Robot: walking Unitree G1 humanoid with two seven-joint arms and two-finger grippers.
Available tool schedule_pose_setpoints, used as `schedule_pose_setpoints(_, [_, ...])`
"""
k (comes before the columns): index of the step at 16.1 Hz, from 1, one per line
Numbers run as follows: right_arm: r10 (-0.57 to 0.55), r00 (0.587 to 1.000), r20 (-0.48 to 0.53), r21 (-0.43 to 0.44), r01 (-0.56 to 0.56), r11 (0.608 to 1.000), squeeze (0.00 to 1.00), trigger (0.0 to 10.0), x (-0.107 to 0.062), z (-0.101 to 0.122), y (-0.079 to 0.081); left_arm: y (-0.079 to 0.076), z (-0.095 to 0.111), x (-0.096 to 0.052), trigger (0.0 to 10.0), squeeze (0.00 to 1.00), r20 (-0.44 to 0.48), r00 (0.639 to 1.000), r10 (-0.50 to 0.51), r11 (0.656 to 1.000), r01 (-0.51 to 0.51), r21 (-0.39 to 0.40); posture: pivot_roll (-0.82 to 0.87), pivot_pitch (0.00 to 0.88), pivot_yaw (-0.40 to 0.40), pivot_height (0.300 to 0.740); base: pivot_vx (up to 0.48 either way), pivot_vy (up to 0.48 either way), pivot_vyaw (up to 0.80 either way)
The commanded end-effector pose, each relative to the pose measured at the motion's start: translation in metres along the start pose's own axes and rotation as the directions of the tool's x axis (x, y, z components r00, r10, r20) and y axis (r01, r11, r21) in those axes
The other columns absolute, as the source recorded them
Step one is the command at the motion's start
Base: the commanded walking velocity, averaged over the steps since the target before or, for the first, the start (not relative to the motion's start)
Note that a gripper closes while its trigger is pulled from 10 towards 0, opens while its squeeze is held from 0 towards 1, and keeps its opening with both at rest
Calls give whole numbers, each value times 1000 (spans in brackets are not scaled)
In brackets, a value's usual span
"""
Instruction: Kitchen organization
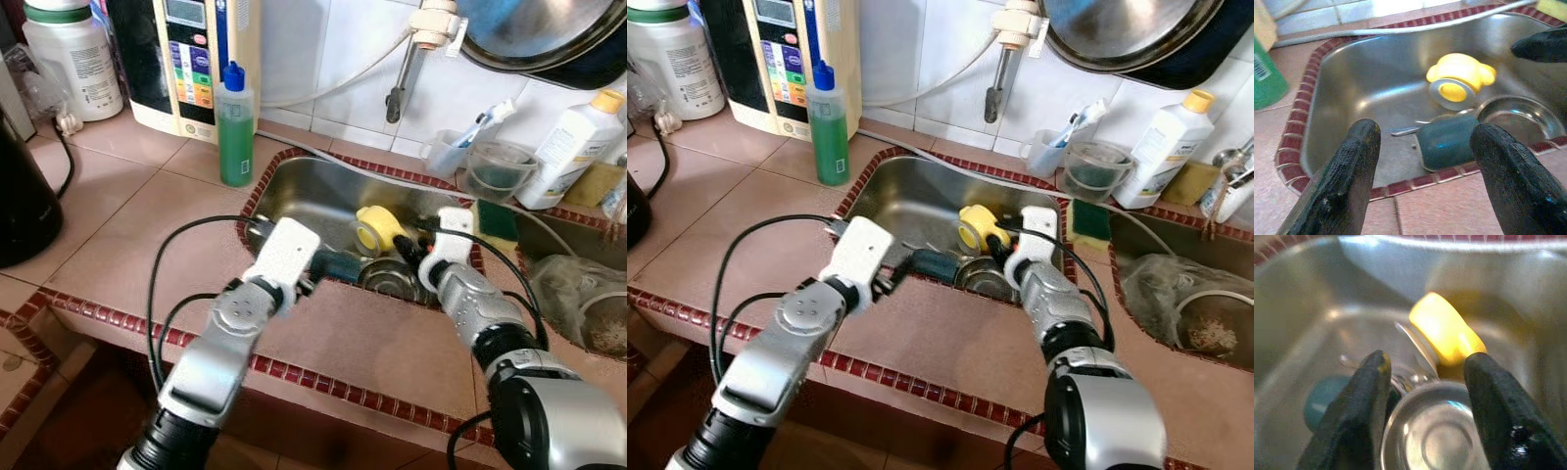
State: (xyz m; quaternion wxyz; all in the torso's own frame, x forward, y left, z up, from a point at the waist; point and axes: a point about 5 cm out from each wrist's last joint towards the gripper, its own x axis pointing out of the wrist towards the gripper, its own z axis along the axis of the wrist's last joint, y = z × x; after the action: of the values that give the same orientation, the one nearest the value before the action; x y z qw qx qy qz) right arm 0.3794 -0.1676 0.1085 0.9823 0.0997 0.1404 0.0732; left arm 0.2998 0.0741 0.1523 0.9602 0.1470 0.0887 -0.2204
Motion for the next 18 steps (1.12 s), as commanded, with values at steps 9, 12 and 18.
schedule_pose_setpoints(9, [69,932,355,-141,-20,990,1000,10000,-16,28,18,48,-15,6,10000,0,133,973,190,976,-172,-134,19,0,-83,740,0,0,0])
schedule_pose_setpoints(12, [95,891,445,-177,-17,984,0,10000,-28,22,27,54,-18,2,10000,0,201,960,193,968,-154,-196,25,0,-62,740,0,0,0])
schedule_pose_setpoints(18, [76,864,498,-186,21,982,0,10000,-50,4,34,72,-43,-14,10000,0,231,941,246,933,-164,-321,-20,0,-13,740,0,0,0])
